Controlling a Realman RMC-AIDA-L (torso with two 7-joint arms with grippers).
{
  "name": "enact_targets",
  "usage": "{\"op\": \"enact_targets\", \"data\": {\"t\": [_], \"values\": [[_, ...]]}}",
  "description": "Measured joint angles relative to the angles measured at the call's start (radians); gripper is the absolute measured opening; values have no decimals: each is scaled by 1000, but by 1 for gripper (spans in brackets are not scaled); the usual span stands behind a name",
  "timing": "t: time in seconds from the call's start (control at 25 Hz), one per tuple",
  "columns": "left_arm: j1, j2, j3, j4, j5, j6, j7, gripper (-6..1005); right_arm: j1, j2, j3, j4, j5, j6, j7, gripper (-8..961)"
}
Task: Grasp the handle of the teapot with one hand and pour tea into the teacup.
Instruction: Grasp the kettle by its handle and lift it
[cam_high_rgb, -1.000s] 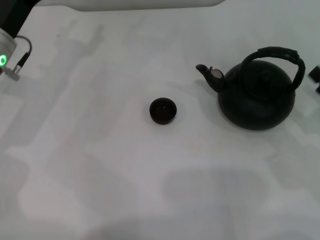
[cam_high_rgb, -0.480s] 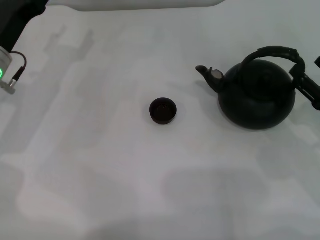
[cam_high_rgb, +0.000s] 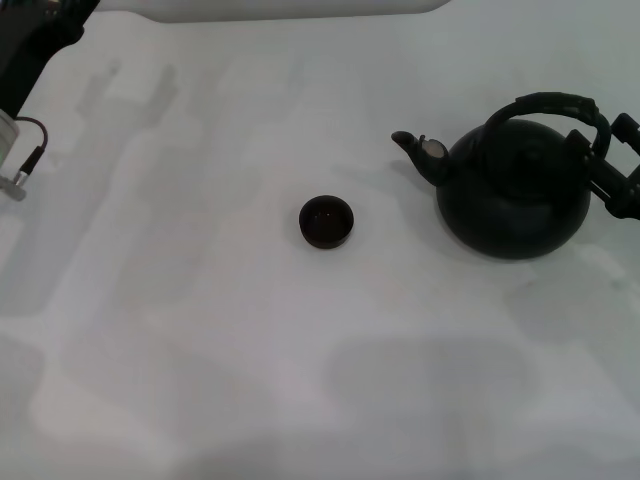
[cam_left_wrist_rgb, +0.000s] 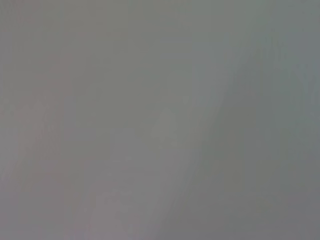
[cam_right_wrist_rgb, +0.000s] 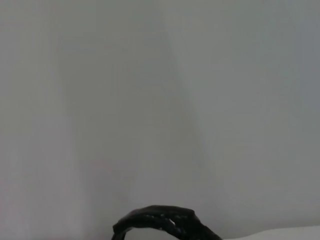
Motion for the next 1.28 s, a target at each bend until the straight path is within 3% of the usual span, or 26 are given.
{"op": "enact_targets", "data": {"t": [0.16, 0.4, 0.6, 0.84, 1.28], "values": [[-1, 0, 0, -1, 0, 0, 0, 836, -6, 1, 2, 0, 6, -1, 0, 832], [-2, 0, 0, -2, 0, 0, 0, 836, -9, 1, 12, 0, 6, 0, -3, 621], [-3, 0, 0, -3, 0, 0, 0, 835, -9, 1, 14, 0, 6, -8, -7, 371], [-5, 0, 2, -10, 0, 0, 0, 835, -4, 1, 12, -15, 3, -16, -10, 242], [-9, -1, 7, -13, 0, 3, 0, 836, 30, 1, -6, -104, -7, -2, -72, 238]]}}
